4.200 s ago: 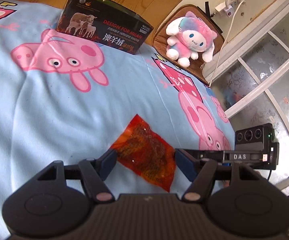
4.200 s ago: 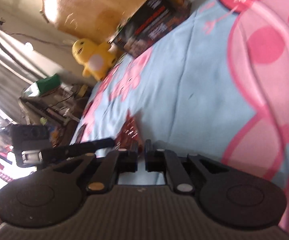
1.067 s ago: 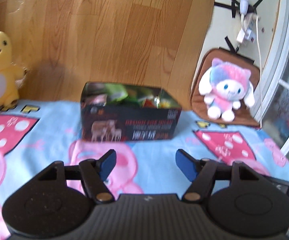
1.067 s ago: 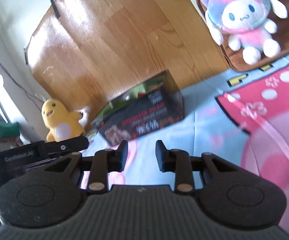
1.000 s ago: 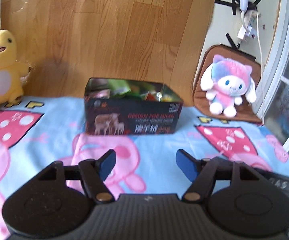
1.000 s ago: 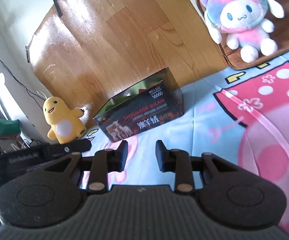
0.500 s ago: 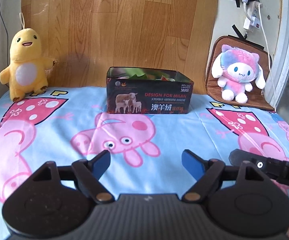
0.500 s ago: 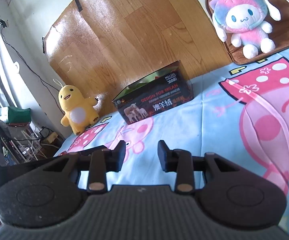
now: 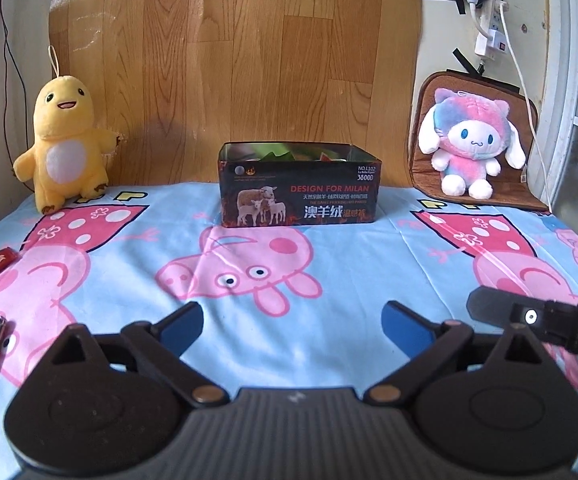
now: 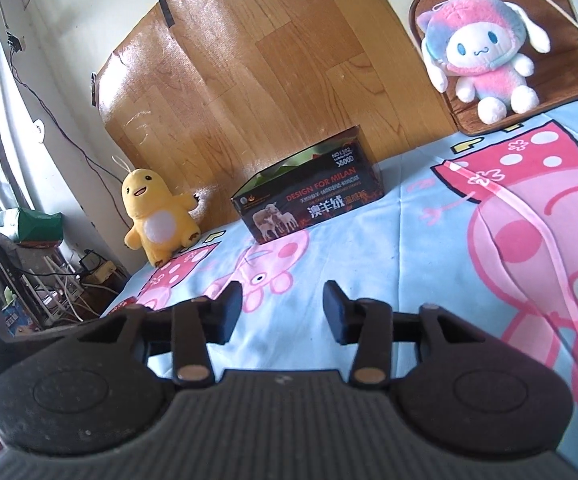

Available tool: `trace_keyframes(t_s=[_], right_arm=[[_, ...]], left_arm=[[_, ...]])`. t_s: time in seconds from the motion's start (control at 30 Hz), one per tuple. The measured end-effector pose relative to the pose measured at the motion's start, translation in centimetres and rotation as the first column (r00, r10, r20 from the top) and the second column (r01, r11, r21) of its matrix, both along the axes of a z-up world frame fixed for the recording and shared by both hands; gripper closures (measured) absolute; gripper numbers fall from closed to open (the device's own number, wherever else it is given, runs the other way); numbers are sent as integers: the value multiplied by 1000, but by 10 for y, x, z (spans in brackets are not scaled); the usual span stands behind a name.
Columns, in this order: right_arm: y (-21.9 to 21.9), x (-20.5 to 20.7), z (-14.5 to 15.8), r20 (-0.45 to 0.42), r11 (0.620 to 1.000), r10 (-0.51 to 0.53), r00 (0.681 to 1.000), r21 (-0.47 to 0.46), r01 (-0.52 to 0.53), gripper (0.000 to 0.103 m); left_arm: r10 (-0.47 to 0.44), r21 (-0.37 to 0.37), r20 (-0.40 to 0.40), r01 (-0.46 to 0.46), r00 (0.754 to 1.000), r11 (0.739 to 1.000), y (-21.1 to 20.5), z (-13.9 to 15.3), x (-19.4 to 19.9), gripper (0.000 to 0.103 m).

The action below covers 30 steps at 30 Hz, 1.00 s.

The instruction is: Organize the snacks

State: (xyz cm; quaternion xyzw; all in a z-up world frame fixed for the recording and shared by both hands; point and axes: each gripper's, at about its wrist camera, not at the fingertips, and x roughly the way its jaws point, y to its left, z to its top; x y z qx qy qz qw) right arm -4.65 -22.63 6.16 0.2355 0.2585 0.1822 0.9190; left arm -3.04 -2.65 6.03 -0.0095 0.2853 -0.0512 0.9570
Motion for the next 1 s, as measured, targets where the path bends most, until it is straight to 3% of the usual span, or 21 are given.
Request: trace_keyframes(t_s=[0.23,0.37,0.5,0.77,1.0], right_arm=[[1,-5,-2,-2,999,-49,999,-22,49,46],[4,-6,-2,20,996,-77,997,-40,78,26],[7,-4,-5,33,993,-95,995,-63,97,16],[10,5,-17,12,988,-134,991,-74,135,8],[7,13,-20,1,987,-148,989,-63,148,7]], left_arm=[[-1,17,0,1,1000,1000,-1,-7,-3,0],[9,7,-9,-9,1000,1000,3,-9,-1,0],[23,2,-25,-23,999,1000,6,-14,4,0],[76,18,-50,-76,996,997,15,-27,18,0],[102,48,-47,-100,994,994,15,-28,24,0]])
